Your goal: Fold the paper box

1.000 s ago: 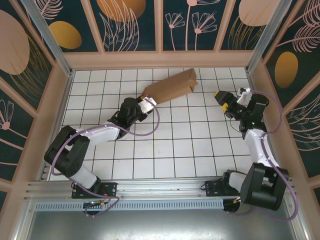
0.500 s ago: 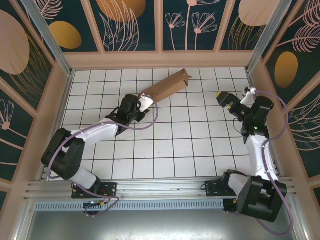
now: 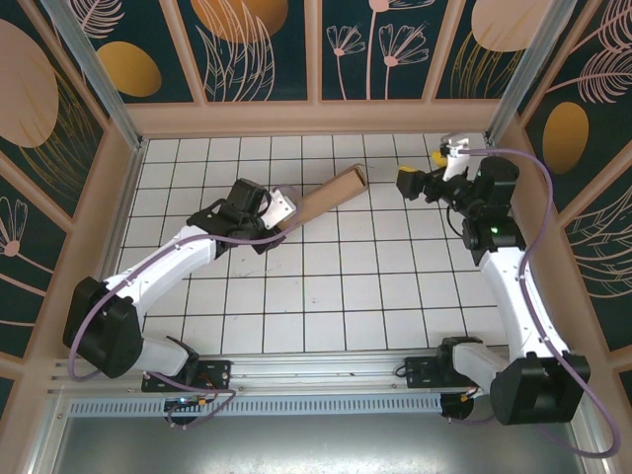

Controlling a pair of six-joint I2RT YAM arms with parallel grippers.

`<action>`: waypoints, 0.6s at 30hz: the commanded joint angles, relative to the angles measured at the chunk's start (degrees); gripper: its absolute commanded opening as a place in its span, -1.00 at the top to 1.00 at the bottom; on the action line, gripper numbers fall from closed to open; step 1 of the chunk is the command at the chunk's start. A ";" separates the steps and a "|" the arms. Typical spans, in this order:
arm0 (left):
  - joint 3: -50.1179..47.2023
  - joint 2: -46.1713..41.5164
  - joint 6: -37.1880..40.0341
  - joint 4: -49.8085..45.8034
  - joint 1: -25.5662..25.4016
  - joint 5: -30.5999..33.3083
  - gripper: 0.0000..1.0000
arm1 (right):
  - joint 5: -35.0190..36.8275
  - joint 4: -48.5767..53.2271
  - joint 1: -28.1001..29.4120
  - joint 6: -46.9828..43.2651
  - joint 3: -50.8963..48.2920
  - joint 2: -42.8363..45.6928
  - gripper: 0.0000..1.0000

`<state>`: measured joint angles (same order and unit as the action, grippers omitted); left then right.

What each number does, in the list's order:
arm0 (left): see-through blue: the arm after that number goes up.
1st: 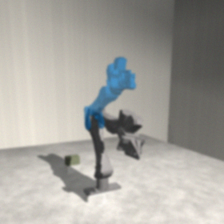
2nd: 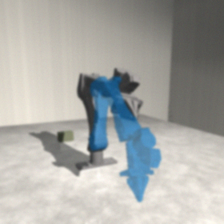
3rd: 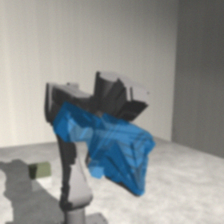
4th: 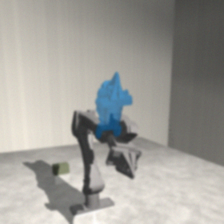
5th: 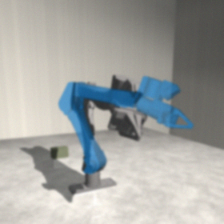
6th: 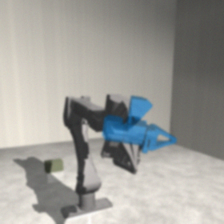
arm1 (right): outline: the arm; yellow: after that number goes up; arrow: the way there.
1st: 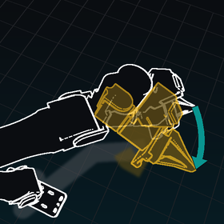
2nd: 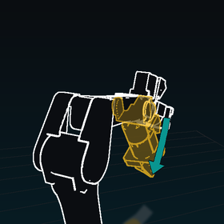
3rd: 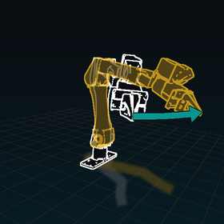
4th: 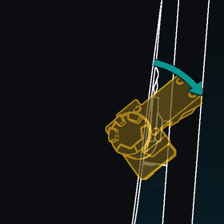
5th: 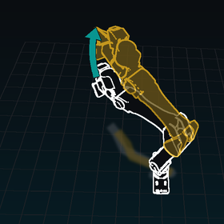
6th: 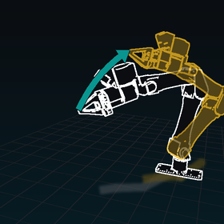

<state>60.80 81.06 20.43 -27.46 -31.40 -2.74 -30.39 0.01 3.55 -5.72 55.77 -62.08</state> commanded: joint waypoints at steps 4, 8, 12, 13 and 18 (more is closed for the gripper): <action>5.87 2.26 3.09 -15.30 1.22 -1.57 0.35 | -3.35 6.53 3.04 -14.60 5.92 -4.17 -0.98; 11.60 6.05 5.19 -25.33 1.21 -5.62 0.36 | -3.62 11.03 4.74 -19.60 8.16 -6.66 -0.98; 14.46 7.51 6.61 -29.20 1.18 -7.20 0.32 | -7.02 15.47 4.79 -24.19 10.10 -8.83 -0.98; 15.11 7.74 6.90 -29.81 1.25 -7.08 0.32 | -7.60 17.36 5.03 -25.61 10.97 -9.72 -0.97; 19.28 9.75 8.90 -33.10 1.28 -4.98 0.35 | -6.33 27.69 7.47 -32.80 16.64 -16.05 -0.54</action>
<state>77.67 89.38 27.05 -54.35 -30.30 -7.46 -36.05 19.84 9.56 -32.53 69.28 -75.77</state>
